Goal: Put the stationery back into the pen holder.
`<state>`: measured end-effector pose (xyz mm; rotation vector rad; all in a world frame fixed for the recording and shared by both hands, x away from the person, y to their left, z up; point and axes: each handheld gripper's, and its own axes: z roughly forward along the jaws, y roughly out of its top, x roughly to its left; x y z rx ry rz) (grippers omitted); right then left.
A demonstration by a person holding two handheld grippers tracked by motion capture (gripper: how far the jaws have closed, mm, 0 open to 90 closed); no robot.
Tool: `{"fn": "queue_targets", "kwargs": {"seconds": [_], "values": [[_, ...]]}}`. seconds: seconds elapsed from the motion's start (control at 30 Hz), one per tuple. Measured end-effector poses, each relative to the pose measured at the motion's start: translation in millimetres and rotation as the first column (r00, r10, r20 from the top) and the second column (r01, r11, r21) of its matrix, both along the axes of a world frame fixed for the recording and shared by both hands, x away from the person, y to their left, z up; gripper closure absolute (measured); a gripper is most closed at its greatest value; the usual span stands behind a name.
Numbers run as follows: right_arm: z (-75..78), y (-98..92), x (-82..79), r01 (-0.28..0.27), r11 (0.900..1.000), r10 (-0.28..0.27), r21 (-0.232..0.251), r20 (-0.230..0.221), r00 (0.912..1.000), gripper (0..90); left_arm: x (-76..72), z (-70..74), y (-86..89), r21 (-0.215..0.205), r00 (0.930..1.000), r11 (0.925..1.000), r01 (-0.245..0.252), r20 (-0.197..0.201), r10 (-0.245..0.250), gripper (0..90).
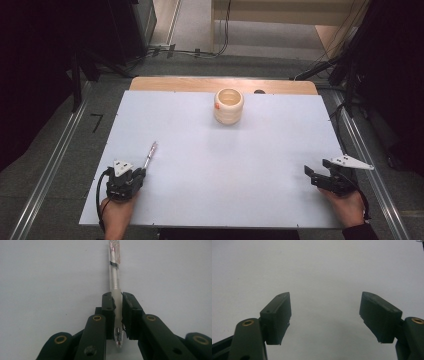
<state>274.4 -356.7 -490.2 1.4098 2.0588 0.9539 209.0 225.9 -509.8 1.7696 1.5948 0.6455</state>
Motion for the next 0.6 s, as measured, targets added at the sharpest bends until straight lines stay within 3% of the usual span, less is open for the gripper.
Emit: {"fn": "queue_targets", "kwargs": {"seconds": [0.6], "values": [[-0.5, 1.6, 1.4, -0.007, 1.000, 0.007, -0.003, -0.001, 1.0000, 24.4, -2.1, 11.8, -4.8, -0.049, 0.9977, 0.9988, 0.009, 0.068, -0.006, 81.5]]}}
